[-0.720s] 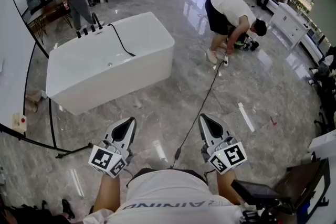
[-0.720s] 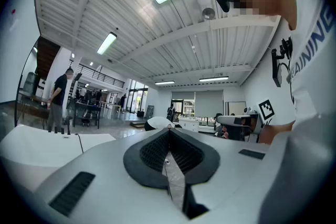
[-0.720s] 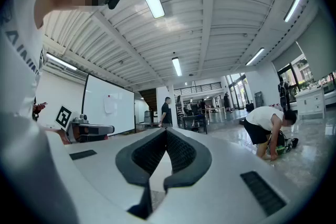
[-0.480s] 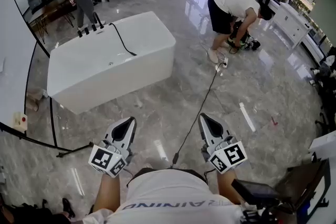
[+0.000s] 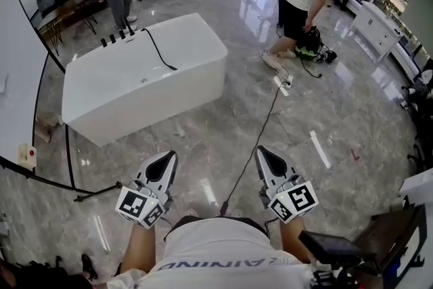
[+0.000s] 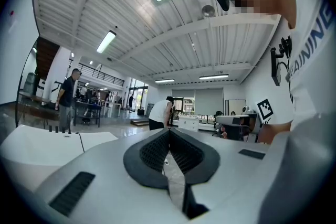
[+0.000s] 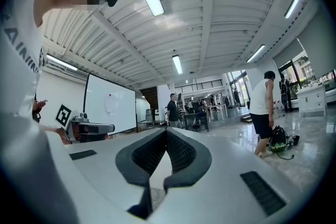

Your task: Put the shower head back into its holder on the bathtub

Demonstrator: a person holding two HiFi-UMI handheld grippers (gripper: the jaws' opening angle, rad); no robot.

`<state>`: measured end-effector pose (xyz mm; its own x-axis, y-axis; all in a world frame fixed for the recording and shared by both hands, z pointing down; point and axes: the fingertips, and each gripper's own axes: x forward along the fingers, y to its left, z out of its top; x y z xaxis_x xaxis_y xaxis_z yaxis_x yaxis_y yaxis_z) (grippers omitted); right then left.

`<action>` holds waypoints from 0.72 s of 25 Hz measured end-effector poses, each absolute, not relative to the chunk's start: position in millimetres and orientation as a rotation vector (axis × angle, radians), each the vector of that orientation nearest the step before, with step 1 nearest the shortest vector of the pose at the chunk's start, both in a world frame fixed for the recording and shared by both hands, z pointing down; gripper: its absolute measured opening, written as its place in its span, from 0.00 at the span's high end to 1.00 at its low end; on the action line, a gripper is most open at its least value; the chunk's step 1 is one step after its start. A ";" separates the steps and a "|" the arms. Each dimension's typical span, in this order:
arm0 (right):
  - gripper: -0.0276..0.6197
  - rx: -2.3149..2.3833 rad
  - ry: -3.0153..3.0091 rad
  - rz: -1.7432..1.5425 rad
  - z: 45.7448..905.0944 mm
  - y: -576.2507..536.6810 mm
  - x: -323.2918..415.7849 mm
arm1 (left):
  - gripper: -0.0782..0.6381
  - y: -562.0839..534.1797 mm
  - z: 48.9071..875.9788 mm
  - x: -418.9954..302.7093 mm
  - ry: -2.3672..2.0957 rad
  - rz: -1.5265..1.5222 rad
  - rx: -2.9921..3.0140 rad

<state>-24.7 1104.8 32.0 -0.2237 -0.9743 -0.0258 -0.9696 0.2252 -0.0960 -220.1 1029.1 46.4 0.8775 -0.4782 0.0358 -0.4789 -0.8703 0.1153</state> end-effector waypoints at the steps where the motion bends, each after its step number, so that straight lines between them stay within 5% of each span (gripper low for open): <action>1: 0.94 -1.906 2.394 -0.094 32.5 1105.3 -24.2 | 0.87 1029.6 46.9 -220.3 -0.751 0.010 2.923; 18: 0.94 -1.908 2.353 -0.184 44.2 1109.0 17.7 | 0.87 1036.4 46.8 -188.4 -0.785 0.032 2.907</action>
